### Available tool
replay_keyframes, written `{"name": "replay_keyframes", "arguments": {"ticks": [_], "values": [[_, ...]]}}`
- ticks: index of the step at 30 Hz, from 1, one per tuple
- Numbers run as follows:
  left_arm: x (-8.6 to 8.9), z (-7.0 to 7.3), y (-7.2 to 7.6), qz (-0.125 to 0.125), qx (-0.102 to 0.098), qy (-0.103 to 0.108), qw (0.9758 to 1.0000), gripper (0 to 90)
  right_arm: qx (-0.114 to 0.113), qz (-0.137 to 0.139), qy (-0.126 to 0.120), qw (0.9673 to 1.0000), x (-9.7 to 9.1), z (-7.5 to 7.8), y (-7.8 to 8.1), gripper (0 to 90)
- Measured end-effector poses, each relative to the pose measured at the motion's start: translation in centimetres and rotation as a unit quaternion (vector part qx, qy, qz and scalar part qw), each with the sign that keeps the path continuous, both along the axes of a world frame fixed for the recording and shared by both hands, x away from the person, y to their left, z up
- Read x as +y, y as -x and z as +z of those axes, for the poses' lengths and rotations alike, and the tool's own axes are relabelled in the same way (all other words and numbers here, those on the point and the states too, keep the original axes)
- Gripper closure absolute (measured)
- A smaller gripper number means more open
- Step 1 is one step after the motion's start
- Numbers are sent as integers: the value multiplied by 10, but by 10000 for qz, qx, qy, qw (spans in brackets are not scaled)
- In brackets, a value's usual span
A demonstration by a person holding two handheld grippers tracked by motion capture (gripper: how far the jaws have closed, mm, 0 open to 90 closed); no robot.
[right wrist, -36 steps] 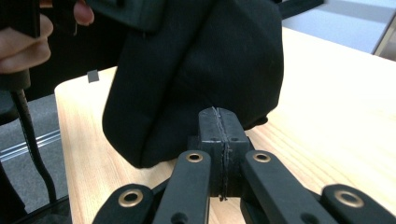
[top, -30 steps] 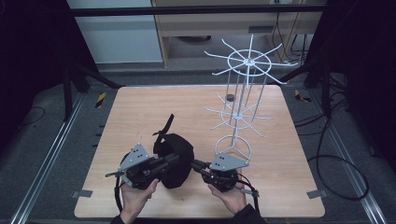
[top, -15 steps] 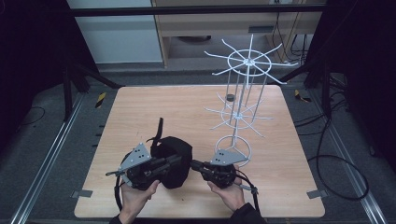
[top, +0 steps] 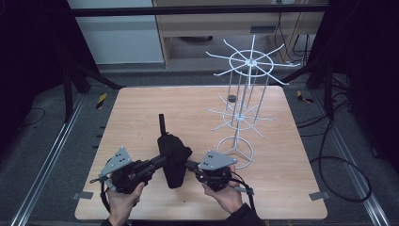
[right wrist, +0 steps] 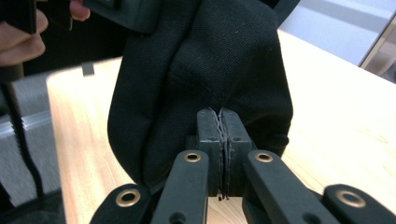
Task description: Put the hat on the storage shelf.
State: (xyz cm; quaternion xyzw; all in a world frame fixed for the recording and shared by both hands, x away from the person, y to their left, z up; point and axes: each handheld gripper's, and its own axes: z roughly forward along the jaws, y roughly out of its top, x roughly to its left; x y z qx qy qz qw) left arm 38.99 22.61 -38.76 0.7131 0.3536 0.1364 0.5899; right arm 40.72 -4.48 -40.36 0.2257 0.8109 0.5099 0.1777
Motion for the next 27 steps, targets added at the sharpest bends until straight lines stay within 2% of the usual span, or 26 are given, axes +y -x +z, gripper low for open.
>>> {"name": "replay_keyframes", "arguments": {"ticks": [1,2,3,5,6,7,8,11,12,14,15,16,17,18,20,21,22,24,25,26,27], "values": [[11,-7,0,162,63,-45,9998,837,13,25,179,9998,14,-3,-2,891],[11,-7,0,162,63,-45,9998,837,2,27,263,9996,22,-4,-3,891],[23,-13,1,336,117,-84,9993,837,11,39,337,9994,29,-5,-4,891],[34,-20,1,487,205,-130,9985,836,26,65,495,9987,45,-9,-6,891],[34,-20,1,487,205,-130,9985,835,26,65,495,9987,45,-9,-6,891],[46,-28,0,625,353,-123,9973,835,18,91,676,9977,60,-13,-8,891],[51,-32,0,684,432,-131,9966,834,25,100,751,9971,68,-15,-9,891],[64,-40,-1,861,555,-210,9945,832,116,128,875,9960,86,-22,-13,889],[64,-40,-1,861,555,-210,9945,831,116,128,875,9960,86,-22,-13,889],[74,-45,-4,1038,626,-259,9923,829,86,147,852,9962,99,-28,-15,870],[74,-45,-4,1038,626,-259,9923,829,44,141,786,9968,102,-30,-16,848],[77,-47,-5,1101,647,-282,9914,829,44,141,786,9968,102,-30,-16,848],[83,-50,-8,1222,724,-294,9894,828,64,138,542,9984,102,-30,-18,796],[83,-50,-8,1222,724,-294,9894,827,64,138,542,9984,102,-30,-18,796],[88,-54,-12,1337,799,-337,9872,825,33,151,286,9995,97,-29,-19,753],[93,-57,-15,1456,867,-376,9848,820,42,136,181,9997,90,-27,-19,740],[93,-57,-15,1456,867,-376,9848,817,42,136,181,9997,90,-27,-19,740],[99,-59,-17,1561,973,-353,9823,814,96,32,149,9998,75,-28,-21,713],[101,-61,-18,1612,1014,-380,9810,814,96,32,149,9998,75,-28,-21,713],[106,-64,-21,1736,1139,-428,9773,809,168,-45,183,9997,64,-31,-23,696],[108,-66,-22,1787,1169,-482,9758,807,208,-79,212,9995,59,-33,-24,693]]}}
